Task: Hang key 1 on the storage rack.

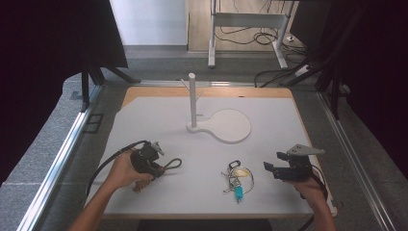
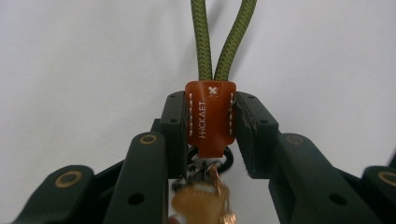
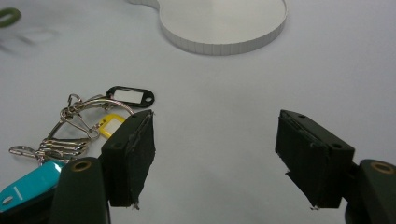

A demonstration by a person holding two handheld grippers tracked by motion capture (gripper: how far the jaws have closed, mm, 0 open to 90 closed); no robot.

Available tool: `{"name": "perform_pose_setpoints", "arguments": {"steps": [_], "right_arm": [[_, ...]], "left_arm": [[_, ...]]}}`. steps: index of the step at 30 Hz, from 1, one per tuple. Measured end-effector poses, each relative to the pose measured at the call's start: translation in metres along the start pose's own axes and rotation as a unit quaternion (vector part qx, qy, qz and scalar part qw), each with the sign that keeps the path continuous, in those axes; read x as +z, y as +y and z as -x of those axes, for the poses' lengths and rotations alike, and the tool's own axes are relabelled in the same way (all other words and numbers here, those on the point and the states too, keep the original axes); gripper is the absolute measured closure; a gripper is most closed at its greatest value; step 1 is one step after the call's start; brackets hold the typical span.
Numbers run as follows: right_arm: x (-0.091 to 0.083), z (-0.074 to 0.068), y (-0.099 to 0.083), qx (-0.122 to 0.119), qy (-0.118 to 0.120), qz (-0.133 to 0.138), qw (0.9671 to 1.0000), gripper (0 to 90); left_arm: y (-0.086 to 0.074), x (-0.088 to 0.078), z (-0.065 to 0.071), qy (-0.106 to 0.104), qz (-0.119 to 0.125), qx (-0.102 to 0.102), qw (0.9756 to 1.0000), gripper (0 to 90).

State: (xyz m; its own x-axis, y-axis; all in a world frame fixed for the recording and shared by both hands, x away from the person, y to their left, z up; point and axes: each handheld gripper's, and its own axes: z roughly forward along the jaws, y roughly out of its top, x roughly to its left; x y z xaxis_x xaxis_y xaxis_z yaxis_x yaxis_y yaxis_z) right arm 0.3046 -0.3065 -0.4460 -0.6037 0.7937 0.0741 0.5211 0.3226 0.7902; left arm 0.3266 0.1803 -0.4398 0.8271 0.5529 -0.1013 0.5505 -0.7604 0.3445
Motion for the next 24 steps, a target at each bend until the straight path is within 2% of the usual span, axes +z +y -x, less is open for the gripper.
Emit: {"name": "perform_pose_setpoints", "arguments": {"steps": [4,5,8,10,24], "right_arm": [[-0.001,0.0,0.0,0.001,-0.001,0.001,1.0,28.4],[-0.001,0.0,0.0,0.001,-0.001,0.001,1.0,28.4],[0.0,-0.001,0.0,0.001,-0.001,0.0,1.0,28.4],[0.0,-0.001,0.0,0.001,-0.001,-0.001,1.0,28.4],[-0.001,0.004,-0.002,0.008,-0.001,-0.001,1.0,28.5]], "left_arm": [[-0.003,-0.019,-0.002,-0.006,0.031,-0.006,0.9995,66.8],[-0.003,-0.019,-0.002,-0.006,0.031,-0.006,0.9995,66.8],[-0.005,-0.038,-0.004,-0.015,0.06,-0.011,0.998,66.8],[-0.005,-0.044,-0.004,-0.017,0.07,-0.011,0.9973,66.8],[-0.003,-0.068,-0.009,-0.024,0.112,-0.024,0.9931,66.8]]}}
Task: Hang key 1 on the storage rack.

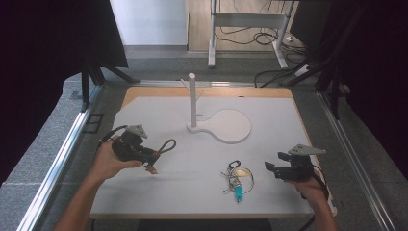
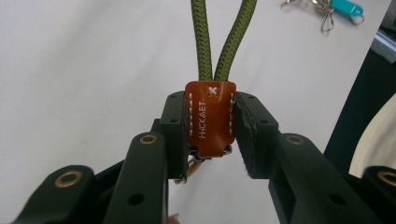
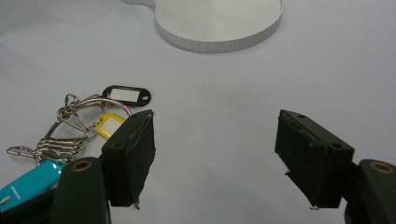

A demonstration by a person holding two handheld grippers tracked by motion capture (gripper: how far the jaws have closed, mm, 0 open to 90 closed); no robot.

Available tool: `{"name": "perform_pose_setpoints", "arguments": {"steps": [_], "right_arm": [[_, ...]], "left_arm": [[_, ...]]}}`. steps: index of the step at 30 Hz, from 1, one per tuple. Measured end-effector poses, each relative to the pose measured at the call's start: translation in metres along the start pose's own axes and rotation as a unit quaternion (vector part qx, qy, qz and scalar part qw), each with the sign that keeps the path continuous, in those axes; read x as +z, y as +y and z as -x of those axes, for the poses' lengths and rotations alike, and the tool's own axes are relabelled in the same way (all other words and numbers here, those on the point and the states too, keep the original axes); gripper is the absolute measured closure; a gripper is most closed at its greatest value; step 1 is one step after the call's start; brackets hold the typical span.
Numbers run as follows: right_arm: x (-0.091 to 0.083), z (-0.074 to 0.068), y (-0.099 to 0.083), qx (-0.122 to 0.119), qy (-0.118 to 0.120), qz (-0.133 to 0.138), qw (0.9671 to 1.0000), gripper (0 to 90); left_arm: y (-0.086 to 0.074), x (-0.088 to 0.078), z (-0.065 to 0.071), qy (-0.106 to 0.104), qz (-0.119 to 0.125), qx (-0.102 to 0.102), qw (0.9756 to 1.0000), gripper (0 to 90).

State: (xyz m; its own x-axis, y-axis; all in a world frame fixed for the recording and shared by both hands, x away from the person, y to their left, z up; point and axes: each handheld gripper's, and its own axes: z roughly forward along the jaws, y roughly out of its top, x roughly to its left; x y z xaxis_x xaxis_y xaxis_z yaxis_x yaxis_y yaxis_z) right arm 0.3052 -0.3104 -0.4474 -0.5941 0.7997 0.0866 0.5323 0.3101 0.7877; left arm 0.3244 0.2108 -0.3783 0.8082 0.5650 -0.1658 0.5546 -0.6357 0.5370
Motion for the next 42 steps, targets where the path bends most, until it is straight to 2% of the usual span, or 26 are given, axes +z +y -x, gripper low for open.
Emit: {"name": "perform_pose_setpoints", "arguments": {"steps": [17,23,42], "right_arm": [[0.003,0.0,-0.002,0.001,0.004,-0.01,0.9999,28.5],[0.004,0.0,-0.002,0.0,0.004,-0.013,0.9999,28.5],[0.006,0.001,-0.004,0.0,0.006,-0.021,0.9998,28.5]], "left_arm": [[0.013,-0.014,-0.008,-0.004,0.037,-0.014,0.9992,66.8],[0.017,-0.014,-0.011,-0.01,0.041,-0.014,0.999,66.8],[0.032,-0.023,-0.019,-0.006,0.053,-0.018,0.9984,66.8]]}}
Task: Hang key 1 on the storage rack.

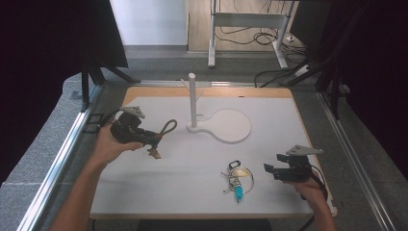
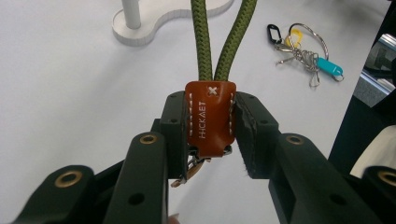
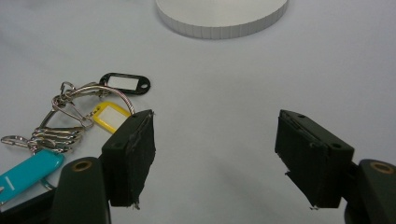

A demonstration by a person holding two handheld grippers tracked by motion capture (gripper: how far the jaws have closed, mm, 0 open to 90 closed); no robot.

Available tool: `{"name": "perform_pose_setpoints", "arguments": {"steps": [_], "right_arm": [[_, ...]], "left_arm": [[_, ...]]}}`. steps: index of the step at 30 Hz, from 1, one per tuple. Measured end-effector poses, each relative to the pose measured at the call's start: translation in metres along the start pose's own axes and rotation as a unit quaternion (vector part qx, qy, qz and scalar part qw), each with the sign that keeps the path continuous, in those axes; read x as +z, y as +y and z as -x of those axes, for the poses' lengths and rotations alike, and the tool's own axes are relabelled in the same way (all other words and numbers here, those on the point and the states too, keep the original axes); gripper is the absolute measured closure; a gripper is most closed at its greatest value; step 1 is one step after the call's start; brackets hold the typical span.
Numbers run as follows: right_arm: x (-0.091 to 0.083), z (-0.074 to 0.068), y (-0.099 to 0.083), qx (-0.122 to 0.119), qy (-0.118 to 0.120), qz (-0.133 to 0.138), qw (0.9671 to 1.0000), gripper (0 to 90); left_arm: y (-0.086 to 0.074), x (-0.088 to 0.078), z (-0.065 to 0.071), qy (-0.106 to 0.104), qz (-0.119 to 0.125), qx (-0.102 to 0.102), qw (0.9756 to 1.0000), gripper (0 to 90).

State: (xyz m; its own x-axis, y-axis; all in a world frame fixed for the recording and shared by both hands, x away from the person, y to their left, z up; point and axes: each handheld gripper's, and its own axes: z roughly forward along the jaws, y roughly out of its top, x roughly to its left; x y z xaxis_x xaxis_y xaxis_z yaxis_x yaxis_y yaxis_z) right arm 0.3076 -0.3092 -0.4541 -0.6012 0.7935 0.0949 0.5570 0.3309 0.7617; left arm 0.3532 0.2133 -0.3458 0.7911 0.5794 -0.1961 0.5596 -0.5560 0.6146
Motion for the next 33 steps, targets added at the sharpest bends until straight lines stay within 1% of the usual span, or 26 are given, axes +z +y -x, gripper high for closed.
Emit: {"name": "perform_pose_setpoints", "arguments": {"steps": [3,4,7,9,11,12,15,21,23,24,29,30,31,33], "right_arm": [[0.0,0.0,0.0,-0.001,0.0,-0.002,1.0,28.5],[0.001,0.0,0.0,-0.001,0.0,-0.002,1.0,28.5],[0.002,0.0,-0.001,0.0,0.001,-0.004,1.0,28.5],[0.002,0.0,-0.001,-0.001,0.002,-0.006,1.0,28.5],[0.002,0.0,-0.001,-0.001,0.003,-0.007,1.0,28.5],[0.002,0.0,-0.001,-0.001,0.003,-0.007,1.0,28.5],[0.002,0.0,-0.001,0.0,0.002,-0.006,1.0,28.5],[0.001,0.001,-0.001,0.0,0.001,-0.006,1.0,28.5],[0.002,0.001,-0.001,0.0,0.002,-0.007,1.0,28.5],[0.002,0.001,-0.001,0.0,0.001,-0.007,1.0,28.6],[0.002,0.002,-0.002,-0.001,0.001,-0.007,1.0,28.5],[0.002,0.002,-0.002,-0.001,0.001,-0.008,1.0,28.5],[0.002,0.001,-0.002,-0.001,0.001,-0.008,1.0,28.5],[0.001,0.0,-0.001,-0.001,0.005,-0.005,1.0,28.5]], "left_arm": [[0.003,-0.001,-0.001,-0.001,0.001,0.0,1.0,66.8],[0.005,-0.001,-0.002,-0.001,0.004,-0.004,1.0,66.8],[0.008,-0.002,-0.004,-0.003,0.006,-0.002,1.0,66.8],[0.01,-0.003,-0.005,-0.004,0.01,-0.007,0.9999,66.8],[0.011,-0.003,-0.006,-0.003,0.01,-0.006,0.9999,66.8],[0.012,-0.003,-0.008,-0.002,0.012,-0.01,0.9999,66.8],[0.015,-0.004,-0.01,-0.001,0.01,-0.008,0.9999,66.8],[0.019,-0.002,-0.013,-0.003,0.017,-0.012,0.9998,66.8],[0.021,-0.001,-0.015,-0.005,0.016,-0.01,0.9998,66.8],[0.022,-0.001,-0.015,-0.005,0.018,-0.014,0.9997,66.8],[0.025,-0.002,-0.018,-0.006,0.017,-0.013,0.9998,66.8],[0.026,-0.001,-0.018,-0.006,0.021,-0.017,0.9996,66.8],[0.027,-0.002,-0.019,-0.006,0.019,-0.013,0.9997,66.8],[0.028,-0.003,-0.02,-0.007,0.021,-0.014,0.9997,66.8]]}}
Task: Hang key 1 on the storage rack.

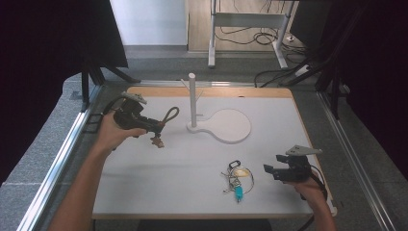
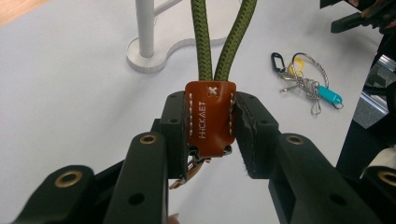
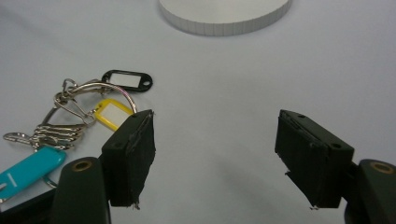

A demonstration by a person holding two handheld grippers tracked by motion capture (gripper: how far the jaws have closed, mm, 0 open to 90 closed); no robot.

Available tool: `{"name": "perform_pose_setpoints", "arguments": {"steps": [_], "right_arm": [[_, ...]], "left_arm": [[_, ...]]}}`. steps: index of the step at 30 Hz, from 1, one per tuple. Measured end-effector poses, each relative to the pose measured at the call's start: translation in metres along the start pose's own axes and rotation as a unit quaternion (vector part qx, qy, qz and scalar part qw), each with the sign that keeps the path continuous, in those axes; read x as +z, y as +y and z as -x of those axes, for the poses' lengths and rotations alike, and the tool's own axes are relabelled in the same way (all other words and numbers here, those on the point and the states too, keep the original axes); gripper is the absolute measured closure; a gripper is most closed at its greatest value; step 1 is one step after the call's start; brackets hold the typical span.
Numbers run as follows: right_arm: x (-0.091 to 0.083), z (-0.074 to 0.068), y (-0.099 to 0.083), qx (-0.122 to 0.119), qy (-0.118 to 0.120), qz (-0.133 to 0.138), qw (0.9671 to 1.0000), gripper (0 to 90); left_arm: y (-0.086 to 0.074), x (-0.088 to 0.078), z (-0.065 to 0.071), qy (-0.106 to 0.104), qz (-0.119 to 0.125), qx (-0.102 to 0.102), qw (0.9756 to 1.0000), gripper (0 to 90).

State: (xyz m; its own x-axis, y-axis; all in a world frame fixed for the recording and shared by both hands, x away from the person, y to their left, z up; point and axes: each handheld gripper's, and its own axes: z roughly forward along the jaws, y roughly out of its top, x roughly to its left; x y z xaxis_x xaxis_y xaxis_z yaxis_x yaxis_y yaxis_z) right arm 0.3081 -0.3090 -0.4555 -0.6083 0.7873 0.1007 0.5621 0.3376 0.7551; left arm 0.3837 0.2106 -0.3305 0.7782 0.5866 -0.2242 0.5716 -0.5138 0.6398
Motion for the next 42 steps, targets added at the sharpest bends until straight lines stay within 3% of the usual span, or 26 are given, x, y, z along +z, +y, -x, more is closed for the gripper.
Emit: {"name": "perform_pose_setpoints", "arguments": {"steps": [26,33,42], "right_arm": [[-0.001,0.0,0.001,-0.003,-0.001,0.001,1.0,28.5],[-0.001,0.001,0.0,-0.002,-0.001,0.002,1.0,28.5],[-0.002,0.001,0.001,-0.006,-0.003,0.006,1.0,28.6]], "left_arm": [[0.024,-0.005,-0.015,0.001,0.015,-0.013,0.9998,66.8],[0.036,-0.015,-0.02,0.01,0.014,-0.013,0.9998,66.8],[0.05,-0.016,-0.021,0.008,0.017,-0.01,0.9998,66.8]]}}
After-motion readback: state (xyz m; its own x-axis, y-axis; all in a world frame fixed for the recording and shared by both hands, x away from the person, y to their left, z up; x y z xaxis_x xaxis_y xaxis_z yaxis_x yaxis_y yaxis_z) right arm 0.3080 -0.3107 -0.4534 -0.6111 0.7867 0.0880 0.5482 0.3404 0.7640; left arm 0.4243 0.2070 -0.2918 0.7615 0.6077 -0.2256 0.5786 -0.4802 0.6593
